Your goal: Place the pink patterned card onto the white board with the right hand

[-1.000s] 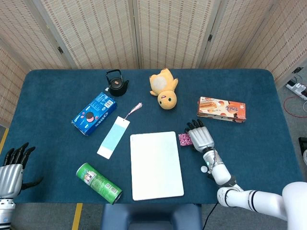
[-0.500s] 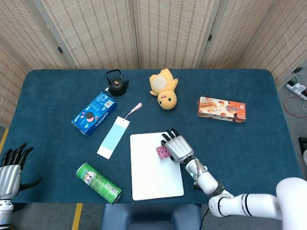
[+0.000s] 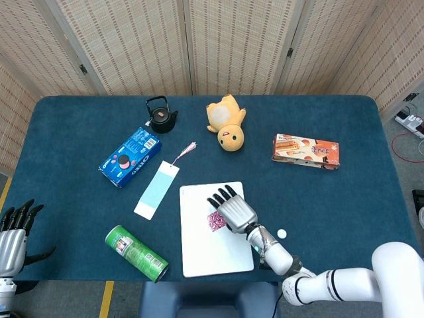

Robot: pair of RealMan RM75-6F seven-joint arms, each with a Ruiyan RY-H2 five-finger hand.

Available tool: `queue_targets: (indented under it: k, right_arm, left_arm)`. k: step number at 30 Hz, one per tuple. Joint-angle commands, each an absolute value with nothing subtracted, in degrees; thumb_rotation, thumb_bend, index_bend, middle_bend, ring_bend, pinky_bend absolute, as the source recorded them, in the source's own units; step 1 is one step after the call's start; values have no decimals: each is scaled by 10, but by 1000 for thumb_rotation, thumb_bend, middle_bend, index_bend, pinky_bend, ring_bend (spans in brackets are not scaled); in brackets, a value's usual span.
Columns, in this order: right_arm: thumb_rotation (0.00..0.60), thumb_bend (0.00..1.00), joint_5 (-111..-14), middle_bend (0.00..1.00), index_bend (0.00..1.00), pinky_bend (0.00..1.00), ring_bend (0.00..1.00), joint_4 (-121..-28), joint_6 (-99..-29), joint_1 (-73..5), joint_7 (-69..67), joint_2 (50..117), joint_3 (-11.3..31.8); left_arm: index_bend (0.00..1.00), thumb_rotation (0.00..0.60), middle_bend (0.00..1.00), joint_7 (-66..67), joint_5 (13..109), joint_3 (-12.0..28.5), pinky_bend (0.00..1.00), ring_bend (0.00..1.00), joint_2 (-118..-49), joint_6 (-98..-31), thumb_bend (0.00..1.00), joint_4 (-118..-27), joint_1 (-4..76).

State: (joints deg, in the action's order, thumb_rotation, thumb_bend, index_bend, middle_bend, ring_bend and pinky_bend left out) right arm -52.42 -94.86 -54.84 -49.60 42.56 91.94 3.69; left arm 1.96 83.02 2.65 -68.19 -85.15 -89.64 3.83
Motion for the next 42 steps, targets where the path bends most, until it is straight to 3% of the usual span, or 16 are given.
queue_targets:
  k: [1, 4, 7, 9, 12, 16, 23, 42]
  right_arm:
    - [600, 351, -551, 149, 42, 0, 73, -975, -568, -480, 405, 892, 30]
    - [600, 350, -594, 151, 56, 0, 76, -1006, -593, -456, 376, 856, 15]
    - [600, 350, -650, 164, 148, 0, 67, -1028, -623, -424, 344, 816, -12]
    - [600, 350, -690, 193, 265, 0, 72, -1031, -641, -401, 319, 792, -35]
    - [600, 350, -738, 214, 329, 0, 81, -1030, -660, -370, 282, 762, -67]
    - [600, 350, -777, 223, 346, 0, 85, -1014, -678, -336, 246, 738, -97]
    - [600, 350, -780, 223, 346, 0, 82, -961, -660, -305, 221, 744, -110]
    - [600, 349, -784, 225, 348, 0, 80, -891, -610, -279, 223, 784, -87]
  left_arm:
    - [149, 600, 74, 23, 833, 27, 0, 126, -681, -851, 154, -899, 40]
    - [149, 600, 74, 24, 834, 28, 0, 126, -680, -853, 154, -903, 40]
    - [150, 600, 74, 29, 835, 28, 0, 126, -678, -853, 154, -908, 41]
    - [151, 600, 73, 34, 837, 28, 0, 125, -678, -852, 154, -912, 42]
    - [151, 600, 73, 41, 840, 28, 0, 125, -678, -853, 155, -920, 44]
    - [151, 600, 73, 50, 845, 27, 0, 126, -675, -854, 154, -933, 45]
    - [151, 600, 73, 64, 859, 25, 0, 127, -671, -859, 154, -955, 47]
    - [151, 600, 73, 67, 854, 22, 0, 126, -670, -856, 154, -957, 46]
